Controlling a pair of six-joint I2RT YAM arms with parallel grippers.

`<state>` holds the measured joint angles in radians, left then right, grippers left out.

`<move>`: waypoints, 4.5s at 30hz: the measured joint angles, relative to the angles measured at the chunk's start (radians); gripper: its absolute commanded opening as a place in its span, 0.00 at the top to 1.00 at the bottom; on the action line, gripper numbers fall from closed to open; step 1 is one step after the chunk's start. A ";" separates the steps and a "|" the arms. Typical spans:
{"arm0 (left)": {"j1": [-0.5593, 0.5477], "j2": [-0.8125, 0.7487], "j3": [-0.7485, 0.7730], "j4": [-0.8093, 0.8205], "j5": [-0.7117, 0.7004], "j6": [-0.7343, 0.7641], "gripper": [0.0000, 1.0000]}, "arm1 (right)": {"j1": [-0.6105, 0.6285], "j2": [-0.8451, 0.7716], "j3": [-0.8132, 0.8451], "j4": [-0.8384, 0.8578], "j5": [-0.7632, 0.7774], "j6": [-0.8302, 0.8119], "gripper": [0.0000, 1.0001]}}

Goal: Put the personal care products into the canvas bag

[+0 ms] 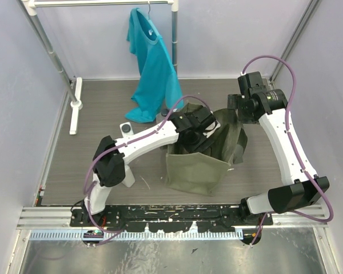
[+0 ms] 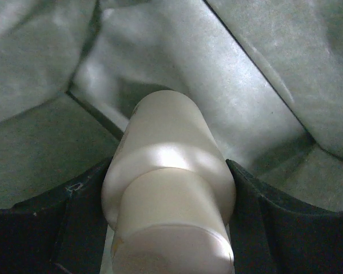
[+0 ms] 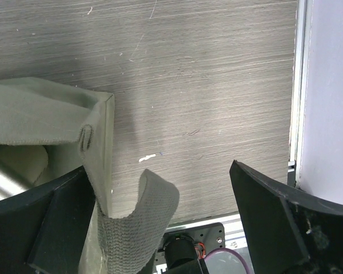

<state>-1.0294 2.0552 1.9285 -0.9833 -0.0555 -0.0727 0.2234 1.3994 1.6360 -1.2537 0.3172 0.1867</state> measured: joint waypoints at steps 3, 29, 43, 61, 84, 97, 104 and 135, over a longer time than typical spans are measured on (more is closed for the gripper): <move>0.000 0.039 0.000 0.003 0.000 0.010 0.68 | 0.000 0.000 -0.007 0.000 0.003 0.001 0.00; 0.002 -0.010 0.079 -0.021 -0.074 0.012 0.02 | 0.000 0.000 -0.055 0.037 -0.026 -0.012 0.00; 0.023 -0.144 0.380 -0.177 -0.487 -0.098 0.02 | 0.000 0.000 -0.066 0.064 -0.035 -0.031 0.00; 0.489 -0.429 -0.153 -0.348 -0.312 -0.421 0.02 | 0.000 0.021 -0.071 0.058 -0.019 -0.031 0.00; 0.554 -0.330 -0.410 -0.098 -0.198 -0.533 0.28 | 0.000 0.022 -0.083 0.055 -0.014 -0.039 0.00; 0.556 -0.353 -0.476 -0.047 -0.201 -0.546 1.00 | 0.000 0.038 -0.089 0.056 -0.004 -0.058 0.00; 0.557 -0.353 -0.459 -0.055 -0.163 -0.500 1.00 | -0.001 0.054 -0.089 0.060 -0.003 -0.069 0.00; 0.444 -0.472 0.309 -0.031 0.336 -0.296 1.00 | -0.001 0.090 0.058 0.053 -0.181 -0.137 0.00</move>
<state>-0.5850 1.5837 2.2375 -1.0145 0.2802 -0.3691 0.2222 1.4899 1.6939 -1.2007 0.1364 0.0498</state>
